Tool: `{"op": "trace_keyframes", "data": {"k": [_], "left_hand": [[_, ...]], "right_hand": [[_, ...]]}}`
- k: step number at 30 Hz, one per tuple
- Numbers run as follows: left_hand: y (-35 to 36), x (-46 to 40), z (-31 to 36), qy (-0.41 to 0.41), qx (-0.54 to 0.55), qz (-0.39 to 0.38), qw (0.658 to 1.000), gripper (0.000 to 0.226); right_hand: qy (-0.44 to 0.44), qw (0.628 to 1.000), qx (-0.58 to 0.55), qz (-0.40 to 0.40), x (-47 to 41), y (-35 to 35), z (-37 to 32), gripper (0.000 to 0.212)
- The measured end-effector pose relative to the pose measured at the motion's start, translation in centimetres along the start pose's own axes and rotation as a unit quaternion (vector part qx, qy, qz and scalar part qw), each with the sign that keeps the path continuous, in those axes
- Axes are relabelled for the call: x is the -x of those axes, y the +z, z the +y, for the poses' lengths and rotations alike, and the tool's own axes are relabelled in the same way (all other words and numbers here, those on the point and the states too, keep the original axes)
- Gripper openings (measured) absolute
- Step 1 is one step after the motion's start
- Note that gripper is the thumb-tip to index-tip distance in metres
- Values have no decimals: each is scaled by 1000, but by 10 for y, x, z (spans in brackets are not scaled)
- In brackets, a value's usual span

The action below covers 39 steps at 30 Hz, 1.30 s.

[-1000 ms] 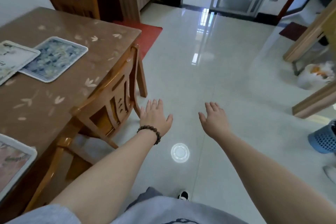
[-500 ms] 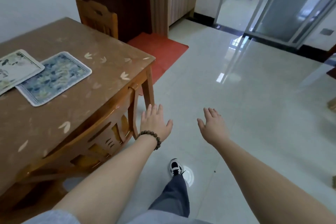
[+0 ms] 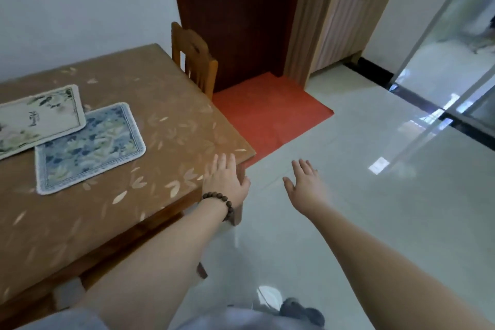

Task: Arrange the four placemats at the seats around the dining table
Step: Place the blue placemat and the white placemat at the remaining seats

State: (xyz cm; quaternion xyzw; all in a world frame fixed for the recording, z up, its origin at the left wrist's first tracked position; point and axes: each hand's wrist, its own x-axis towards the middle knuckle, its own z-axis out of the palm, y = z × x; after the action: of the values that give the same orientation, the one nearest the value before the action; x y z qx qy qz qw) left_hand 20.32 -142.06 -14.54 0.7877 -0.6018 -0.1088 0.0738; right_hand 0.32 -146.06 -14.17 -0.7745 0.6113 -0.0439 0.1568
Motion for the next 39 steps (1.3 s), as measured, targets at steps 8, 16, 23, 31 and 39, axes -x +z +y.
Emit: {"op": "trace_keyframes", "data": {"k": [8,16,23,31,39], "left_hand": [[-5,-79,-40,-202,-2,41,978,77],[-17,-98,-56,-374,6,76,924,79],[-27,-79,-86,-480,9,74,874,78],[-26,-48,-138,-537,20,72,840,79],[-24,-33,-237,-532,39,52,844,75]], "right_hand": [[-197,979,-5,-46,-159,2,-42,56],[-356,927,31,-109,-251,12,-98,55],[-449,880,39,-150,-270,32,-159,59],[-509,842,47,-174,-263,73,-230,56],[-505,837,76,-198,-257,118,-309,60]]}}
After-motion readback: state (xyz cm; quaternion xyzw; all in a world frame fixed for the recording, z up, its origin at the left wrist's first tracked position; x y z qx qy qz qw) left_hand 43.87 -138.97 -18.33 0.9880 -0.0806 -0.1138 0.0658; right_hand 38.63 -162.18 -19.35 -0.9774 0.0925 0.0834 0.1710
